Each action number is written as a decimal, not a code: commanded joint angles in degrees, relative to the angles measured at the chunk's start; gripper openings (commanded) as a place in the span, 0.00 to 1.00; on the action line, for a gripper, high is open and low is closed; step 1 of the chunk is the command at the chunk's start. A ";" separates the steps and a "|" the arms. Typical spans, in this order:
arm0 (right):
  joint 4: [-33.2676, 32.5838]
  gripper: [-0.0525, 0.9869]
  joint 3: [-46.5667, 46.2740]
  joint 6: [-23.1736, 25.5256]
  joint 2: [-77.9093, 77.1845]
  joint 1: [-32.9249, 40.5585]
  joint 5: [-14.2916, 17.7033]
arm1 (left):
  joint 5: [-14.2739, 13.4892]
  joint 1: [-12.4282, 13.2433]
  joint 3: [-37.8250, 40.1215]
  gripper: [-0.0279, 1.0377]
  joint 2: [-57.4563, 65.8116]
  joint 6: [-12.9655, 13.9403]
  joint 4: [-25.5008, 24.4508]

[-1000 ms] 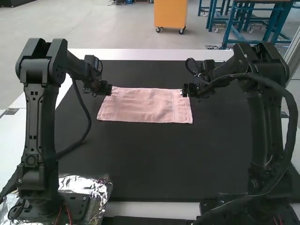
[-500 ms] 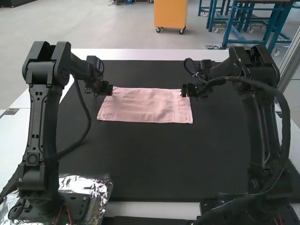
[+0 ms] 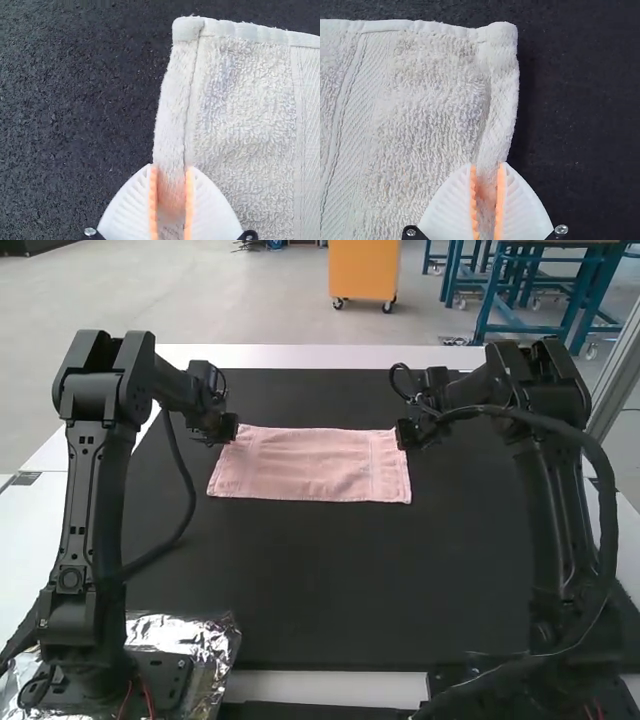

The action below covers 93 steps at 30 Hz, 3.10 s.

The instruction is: Fold the towel.

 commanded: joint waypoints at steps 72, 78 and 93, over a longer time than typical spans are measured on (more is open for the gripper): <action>-3.53 0.84 -31.01 2.16 -29.71 -4.83 -11.53 | 8.05 5.99 -36.90 0.80 -35.04 3.60 6.58; -3.44 0.84 -31.53 2.25 -29.18 -3.07 -10.83 | 8.75 6.78 -35.32 0.86 -36.19 2.81 7.02; -1.77 0.87 -32.41 2.16 -24.79 0.10 -9.60 | 8.75 6.96 -35.85 0.86 -36.98 1.67 8.43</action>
